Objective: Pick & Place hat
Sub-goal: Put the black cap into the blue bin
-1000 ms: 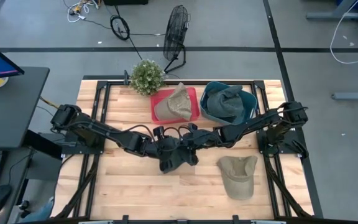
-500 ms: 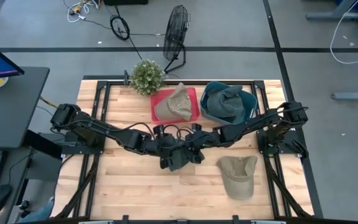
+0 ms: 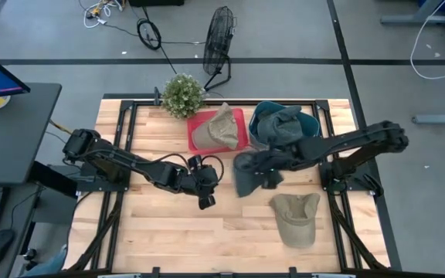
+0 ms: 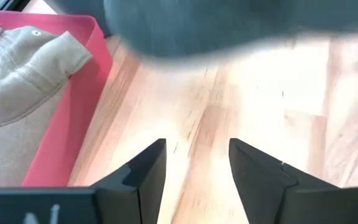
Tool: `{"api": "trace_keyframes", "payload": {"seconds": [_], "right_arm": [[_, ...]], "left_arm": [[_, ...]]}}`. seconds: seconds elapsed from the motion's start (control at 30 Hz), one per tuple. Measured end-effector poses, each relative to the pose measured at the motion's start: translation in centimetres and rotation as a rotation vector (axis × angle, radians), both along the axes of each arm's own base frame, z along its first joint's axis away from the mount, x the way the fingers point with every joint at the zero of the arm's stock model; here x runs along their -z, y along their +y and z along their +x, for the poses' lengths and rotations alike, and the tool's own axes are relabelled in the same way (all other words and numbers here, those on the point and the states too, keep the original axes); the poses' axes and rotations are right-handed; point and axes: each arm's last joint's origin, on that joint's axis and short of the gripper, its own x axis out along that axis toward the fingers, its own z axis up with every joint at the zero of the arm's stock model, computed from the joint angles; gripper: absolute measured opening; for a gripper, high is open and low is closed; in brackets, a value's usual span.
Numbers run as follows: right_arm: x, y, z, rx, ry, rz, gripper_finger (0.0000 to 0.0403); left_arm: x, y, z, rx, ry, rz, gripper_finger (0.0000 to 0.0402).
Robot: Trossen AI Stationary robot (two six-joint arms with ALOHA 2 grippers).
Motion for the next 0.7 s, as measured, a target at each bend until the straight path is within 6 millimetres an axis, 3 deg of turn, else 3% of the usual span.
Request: {"api": "trace_keyframes", "payload": {"seconds": [0.17, 0.33, 0.7], "right_arm": [[-2.1, -1.4, -3.5, 0.006, 0.252, -0.264, 0.0009], [-2.6, -3.3, -5.9, -0.217, 0.554, -0.428, 0.001], [-4.1, -8.5, -5.8, -0.429, 0.599, -0.575, 0.0008]], "left_arm": [[0.1, 0.1, -0.1, -0.004, 0.01, 0.004, 0.0177], [0.1, 0.1, -0.1, -0.005, 0.011, 0.005, 0.0177], [0.1, 0.2, -0.1, -0.006, 0.011, 0.005, 0.0177]]}}
